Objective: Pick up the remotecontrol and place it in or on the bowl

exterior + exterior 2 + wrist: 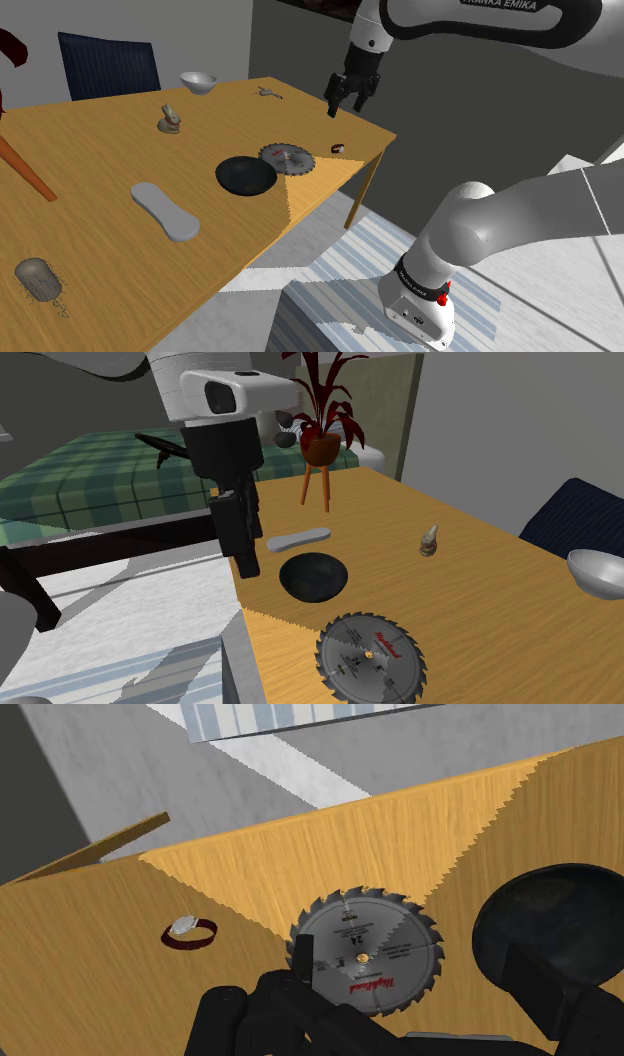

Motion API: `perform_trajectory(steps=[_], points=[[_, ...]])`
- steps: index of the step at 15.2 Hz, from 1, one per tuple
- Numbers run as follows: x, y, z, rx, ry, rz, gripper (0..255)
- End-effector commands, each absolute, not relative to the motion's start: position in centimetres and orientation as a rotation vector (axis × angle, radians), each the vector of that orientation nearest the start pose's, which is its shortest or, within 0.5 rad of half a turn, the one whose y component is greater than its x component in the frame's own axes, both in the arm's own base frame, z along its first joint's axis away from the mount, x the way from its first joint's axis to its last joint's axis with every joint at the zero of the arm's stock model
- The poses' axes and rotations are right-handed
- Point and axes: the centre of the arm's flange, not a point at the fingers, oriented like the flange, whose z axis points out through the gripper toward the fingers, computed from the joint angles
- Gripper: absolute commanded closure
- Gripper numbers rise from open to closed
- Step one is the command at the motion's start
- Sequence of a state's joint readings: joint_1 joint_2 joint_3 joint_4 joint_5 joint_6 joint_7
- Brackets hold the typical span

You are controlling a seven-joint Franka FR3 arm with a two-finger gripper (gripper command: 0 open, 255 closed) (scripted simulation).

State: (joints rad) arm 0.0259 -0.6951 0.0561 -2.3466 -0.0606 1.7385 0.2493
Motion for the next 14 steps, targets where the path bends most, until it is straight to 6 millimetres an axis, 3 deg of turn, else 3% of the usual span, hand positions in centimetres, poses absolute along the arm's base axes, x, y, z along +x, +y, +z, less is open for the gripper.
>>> perform_trajectory(steps=[1, 14], points=[[36.0, 4.8, 56.8, -3.205, 0.253, -0.152, 0], [43.7, 18.0, 49.3, -3.194, 0.113, -0.088, 0]])
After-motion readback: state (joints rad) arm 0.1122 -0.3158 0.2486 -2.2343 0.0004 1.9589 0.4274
